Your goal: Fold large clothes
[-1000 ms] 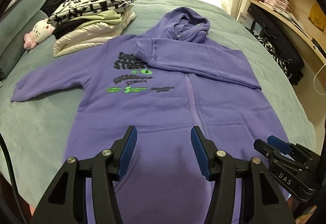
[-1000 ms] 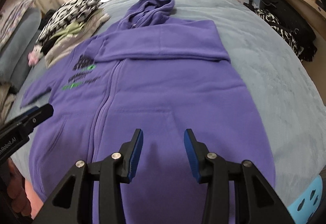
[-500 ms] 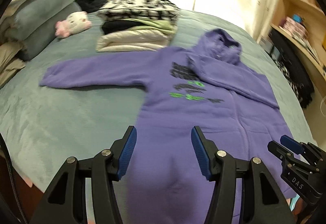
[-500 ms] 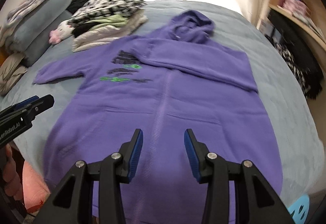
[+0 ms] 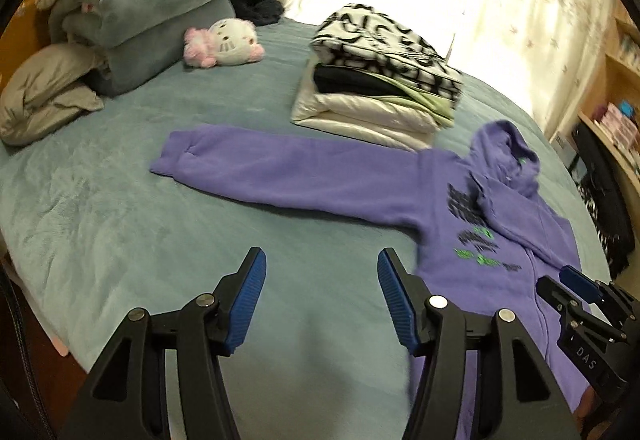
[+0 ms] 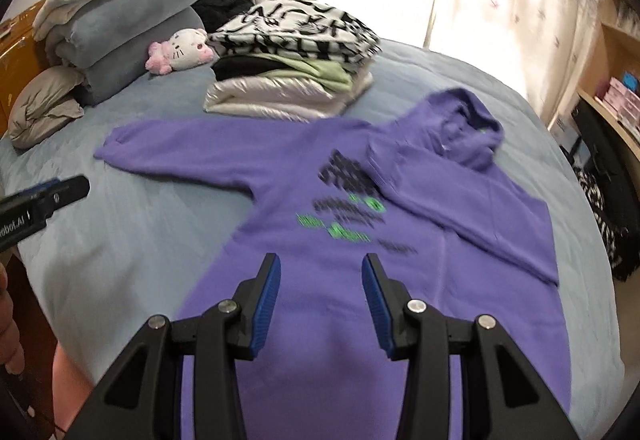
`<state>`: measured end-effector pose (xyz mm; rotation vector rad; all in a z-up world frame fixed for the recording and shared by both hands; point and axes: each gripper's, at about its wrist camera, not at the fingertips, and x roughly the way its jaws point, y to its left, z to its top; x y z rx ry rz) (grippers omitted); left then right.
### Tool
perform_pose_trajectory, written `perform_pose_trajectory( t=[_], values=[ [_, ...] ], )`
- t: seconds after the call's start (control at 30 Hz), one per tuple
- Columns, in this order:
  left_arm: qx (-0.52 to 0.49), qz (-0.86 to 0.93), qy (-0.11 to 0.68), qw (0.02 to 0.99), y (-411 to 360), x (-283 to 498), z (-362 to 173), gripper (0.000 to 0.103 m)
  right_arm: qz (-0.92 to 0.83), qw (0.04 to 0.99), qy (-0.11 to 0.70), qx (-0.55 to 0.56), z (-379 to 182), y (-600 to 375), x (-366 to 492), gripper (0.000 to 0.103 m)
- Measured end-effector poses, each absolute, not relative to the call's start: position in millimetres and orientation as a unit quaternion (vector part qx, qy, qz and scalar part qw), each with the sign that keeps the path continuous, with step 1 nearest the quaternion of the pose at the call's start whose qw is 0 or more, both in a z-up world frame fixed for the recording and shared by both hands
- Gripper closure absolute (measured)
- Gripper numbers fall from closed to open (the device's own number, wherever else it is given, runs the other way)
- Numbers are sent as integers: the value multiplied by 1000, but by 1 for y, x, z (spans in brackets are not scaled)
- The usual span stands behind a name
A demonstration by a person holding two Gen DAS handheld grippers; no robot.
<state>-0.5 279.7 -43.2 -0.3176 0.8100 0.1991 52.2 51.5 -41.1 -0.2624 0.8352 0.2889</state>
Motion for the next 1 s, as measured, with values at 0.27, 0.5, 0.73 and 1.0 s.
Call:
perform_pose_trajectory(
  t=[0.27,0.5,0.73,1.0],
  values=[
    [-192,99,404,889,338,44,-78,47,144,901,392,-118,-56,114,104,61],
    [-242,77,422,870,378,78,-120,47,152,890,414,-120,-89,159,143,61],
    [-369,37,427,824,429,100,-173,47,163,880,431,-118,-115,181,162,61],
    [-398,73,398,823,463,121,-189,61,162,868,461,-91,-134,171,172,61]
  ],
)
